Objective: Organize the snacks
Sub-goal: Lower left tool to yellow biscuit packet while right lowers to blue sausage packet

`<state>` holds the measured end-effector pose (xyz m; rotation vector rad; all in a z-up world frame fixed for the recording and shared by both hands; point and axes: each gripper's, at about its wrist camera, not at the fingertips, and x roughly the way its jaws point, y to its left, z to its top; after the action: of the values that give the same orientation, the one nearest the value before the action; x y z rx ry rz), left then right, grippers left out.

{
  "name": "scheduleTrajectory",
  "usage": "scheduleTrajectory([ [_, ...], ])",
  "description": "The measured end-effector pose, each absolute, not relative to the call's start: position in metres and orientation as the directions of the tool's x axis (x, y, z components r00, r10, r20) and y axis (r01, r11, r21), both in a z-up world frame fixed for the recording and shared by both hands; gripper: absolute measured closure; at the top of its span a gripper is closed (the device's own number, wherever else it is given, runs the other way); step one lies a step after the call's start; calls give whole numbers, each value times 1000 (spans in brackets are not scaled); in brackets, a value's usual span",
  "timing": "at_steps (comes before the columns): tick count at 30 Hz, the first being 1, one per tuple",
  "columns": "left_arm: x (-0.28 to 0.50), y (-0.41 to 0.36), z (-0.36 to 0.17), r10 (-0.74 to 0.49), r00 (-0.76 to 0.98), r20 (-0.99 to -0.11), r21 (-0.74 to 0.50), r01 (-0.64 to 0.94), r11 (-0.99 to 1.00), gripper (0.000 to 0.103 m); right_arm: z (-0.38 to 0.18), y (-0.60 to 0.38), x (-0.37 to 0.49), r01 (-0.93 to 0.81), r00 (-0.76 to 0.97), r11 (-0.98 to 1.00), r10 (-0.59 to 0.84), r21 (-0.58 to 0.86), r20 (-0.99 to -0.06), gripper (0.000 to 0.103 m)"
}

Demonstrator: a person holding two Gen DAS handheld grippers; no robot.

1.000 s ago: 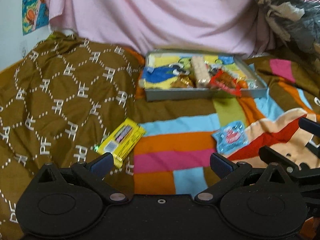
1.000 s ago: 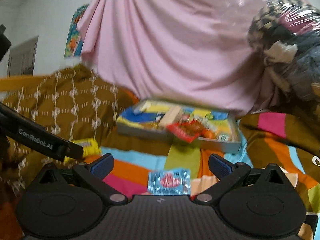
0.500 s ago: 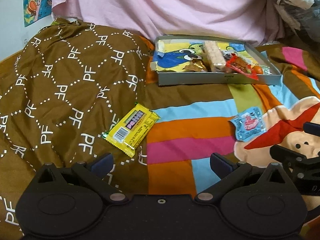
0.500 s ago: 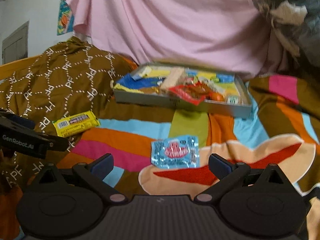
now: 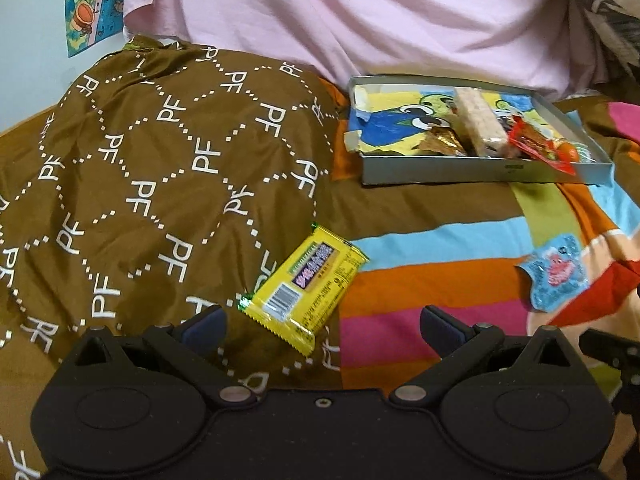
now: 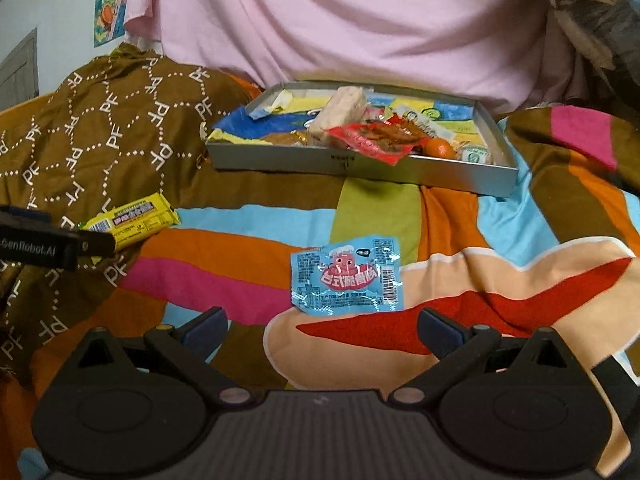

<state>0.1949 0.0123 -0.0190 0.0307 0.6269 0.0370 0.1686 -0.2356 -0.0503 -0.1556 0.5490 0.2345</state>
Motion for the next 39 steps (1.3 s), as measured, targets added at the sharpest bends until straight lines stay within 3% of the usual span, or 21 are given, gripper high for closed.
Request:
scheduleTrajectory([
  [6, 208, 12, -21, 41, 814, -579, 56, -11, 998, 1, -55, -239, 190, -272, 834, 953, 166, -131, -527, 0],
  [12, 224, 13, -26, 36, 821, -569, 87, 17, 996, 1, -63, -245, 212, -295, 823, 953, 212, -76, -527, 0],
  [24, 273, 17, -43, -64, 713, -698, 74, 161, 984, 1, -78, -250, 251, -310, 798, 950, 279, 32, -535, 0],
  [27, 274, 18, -44, -99, 710, -697, 37, 173, 984, 2, -78, -247, 250, -344, 785, 938, 310, 38, -536, 0],
  [31, 274, 12, -48, -156, 669, -726, -10, 217, 976, 13, -80, -243, 248, -372, 774, 927, 333, 39, -538, 0],
  [39, 277, 1, -50, -151, 670, -727, -26, 192, 981, 17, -79, -241, 245, -396, 752, 915, 375, 84, -542, 1],
])
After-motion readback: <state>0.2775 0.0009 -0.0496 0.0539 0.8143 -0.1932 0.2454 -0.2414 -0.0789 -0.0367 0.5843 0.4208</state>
